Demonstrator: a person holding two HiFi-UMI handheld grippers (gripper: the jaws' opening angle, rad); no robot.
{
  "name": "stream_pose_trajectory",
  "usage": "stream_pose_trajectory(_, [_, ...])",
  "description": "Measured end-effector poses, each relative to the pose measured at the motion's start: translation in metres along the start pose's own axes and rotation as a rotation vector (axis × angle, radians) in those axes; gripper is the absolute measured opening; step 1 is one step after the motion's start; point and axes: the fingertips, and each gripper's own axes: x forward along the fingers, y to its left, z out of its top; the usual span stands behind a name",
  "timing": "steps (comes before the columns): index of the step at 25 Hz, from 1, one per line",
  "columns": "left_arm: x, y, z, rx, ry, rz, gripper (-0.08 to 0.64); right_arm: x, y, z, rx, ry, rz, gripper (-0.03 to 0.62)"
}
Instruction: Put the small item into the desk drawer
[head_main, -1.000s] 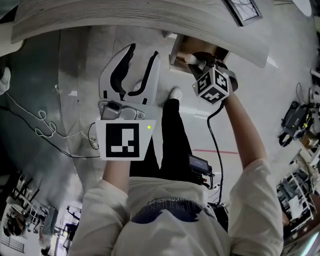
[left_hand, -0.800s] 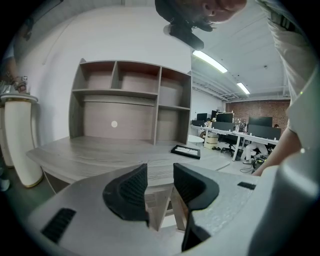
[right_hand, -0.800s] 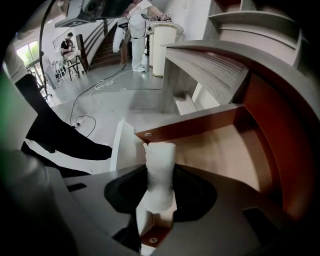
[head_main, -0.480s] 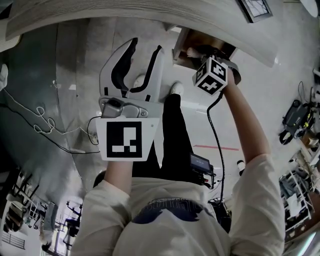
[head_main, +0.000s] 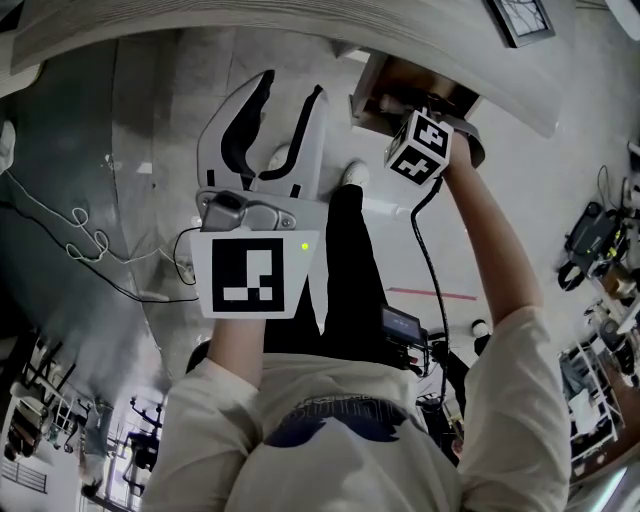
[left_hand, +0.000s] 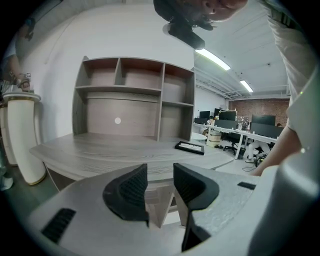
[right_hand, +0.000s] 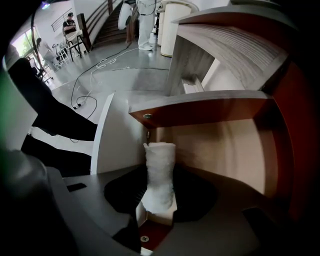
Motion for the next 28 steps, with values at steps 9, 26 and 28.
stream_pose_trajectory(9, [0.000, 0.007, -0.002, -0.007, 0.006, 0.014, 0.146, 0.000, 0.000, -0.001, -0.022, 0.017, 0.016, 0.143])
stream_pose_trajectory(26, [-0.002, 0.015, -0.002, -0.005, 0.009, 0.032, 0.146, -0.006, 0.002, 0.003, 0.022, -0.003, 0.131, 0.161])
stream_pose_trajectory(28, [-0.002, 0.016, -0.002, -0.006, 0.010, 0.034, 0.146, -0.007, 0.001, 0.003, 0.030, -0.003, 0.135, 0.168])
